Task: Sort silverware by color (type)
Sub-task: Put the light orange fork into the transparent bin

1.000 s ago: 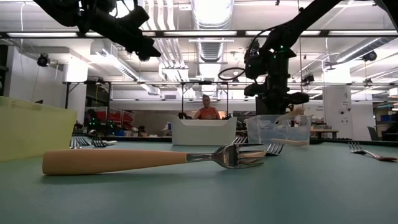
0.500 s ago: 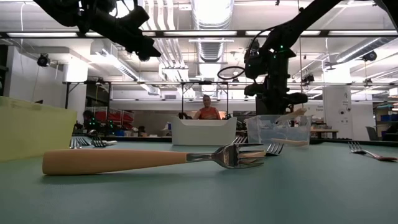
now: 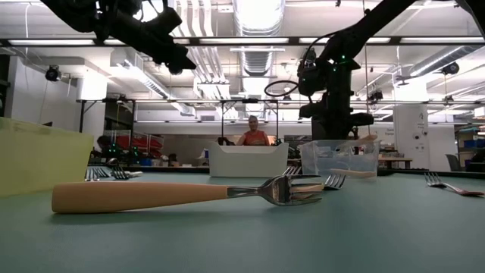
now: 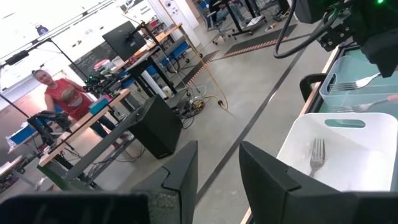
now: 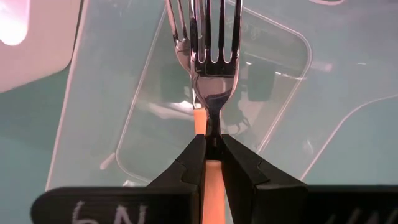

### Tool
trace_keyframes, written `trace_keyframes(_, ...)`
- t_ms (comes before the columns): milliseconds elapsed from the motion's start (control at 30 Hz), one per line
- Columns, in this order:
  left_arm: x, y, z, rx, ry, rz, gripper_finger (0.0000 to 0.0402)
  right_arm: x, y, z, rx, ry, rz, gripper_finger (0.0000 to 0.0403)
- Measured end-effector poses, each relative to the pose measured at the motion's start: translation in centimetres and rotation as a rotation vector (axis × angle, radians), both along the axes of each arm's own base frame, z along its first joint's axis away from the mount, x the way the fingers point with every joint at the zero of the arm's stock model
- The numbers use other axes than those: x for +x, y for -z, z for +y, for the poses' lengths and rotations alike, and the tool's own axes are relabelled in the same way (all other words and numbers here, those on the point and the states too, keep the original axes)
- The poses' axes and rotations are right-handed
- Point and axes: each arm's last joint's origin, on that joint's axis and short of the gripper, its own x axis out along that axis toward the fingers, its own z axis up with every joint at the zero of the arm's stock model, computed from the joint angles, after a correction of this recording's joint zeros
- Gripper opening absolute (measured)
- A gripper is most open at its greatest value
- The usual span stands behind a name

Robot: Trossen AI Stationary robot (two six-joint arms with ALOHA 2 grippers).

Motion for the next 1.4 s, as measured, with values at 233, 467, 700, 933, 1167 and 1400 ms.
trace_keyframes(233,0.0,0.0,0.0,0.0,0.0,0.0,0.01,-0.05,0.0,-0.07,-0.02,0.005,0.019,0.0028)
trace_keyframes(467,0.0,0.0,0.0,0.0,0.0,0.0,0.01,-0.14,0.03,0.24,0.027,-0.054,0.007,0.0028)
trace_keyframes(700,0.0,0.0,0.0,0.0,0.0,0.0,0.01,0.04,0.0,0.08,0.007,-0.093,-0.015,0.0028)
trace_keyframes(933,0.0,0.0,0.0,0.0,0.0,0.0,0.01,0.72,-0.17,-0.59,-0.069,-0.101,-0.082,0.0028)
trace_keyframes(1167,0.0,0.0,0.0,0.0,0.0,0.0,0.01,0.73,-0.18,-0.6,-0.068,-0.091,-0.083,0.0028)
trace_keyframes(1400,0.0,0.0,0.0,0.0,0.0,0.0,0.01,0.69,-0.64,-0.57,-0.083,-0.102,-0.092,0.0028)
